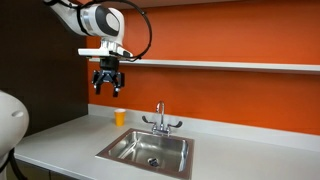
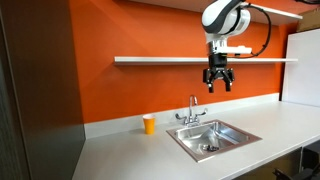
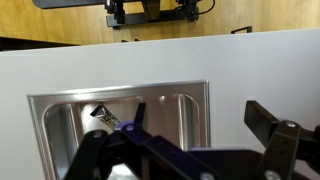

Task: Take the packet out of the sink.

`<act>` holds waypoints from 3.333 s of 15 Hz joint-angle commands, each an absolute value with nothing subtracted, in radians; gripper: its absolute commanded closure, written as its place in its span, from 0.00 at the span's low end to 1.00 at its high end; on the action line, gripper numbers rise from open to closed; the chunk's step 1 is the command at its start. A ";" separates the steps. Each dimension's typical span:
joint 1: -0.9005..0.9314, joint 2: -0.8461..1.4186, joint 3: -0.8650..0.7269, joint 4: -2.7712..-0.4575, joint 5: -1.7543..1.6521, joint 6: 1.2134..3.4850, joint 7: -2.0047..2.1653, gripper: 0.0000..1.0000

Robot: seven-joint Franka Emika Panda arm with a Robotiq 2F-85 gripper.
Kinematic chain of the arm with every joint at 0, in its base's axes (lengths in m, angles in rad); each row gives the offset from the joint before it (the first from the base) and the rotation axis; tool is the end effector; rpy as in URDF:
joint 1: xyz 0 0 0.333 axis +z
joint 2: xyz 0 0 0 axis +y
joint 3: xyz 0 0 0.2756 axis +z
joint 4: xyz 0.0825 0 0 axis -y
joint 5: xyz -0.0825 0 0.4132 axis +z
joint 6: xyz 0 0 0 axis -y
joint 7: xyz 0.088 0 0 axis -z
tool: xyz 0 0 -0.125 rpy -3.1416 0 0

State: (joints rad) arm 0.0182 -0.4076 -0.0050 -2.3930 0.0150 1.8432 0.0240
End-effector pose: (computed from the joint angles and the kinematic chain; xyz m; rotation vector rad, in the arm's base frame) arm 0.4473 0.0074 0.3916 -3.1201 0.0239 0.2227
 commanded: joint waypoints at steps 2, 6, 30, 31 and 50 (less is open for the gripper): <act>-0.005 -0.263 -0.019 -2.375 -0.004 1.983 0.013 0.00; -0.027 -0.114 -0.045 -2.364 -0.019 2.130 0.015 0.00; -0.089 0.494 -0.123 -2.005 -0.040 2.363 0.012 0.00; -0.091 0.509 -0.123 -1.996 -0.039 2.364 0.010 0.00; -0.104 0.680 -0.090 -1.936 -0.018 2.415 0.006 0.00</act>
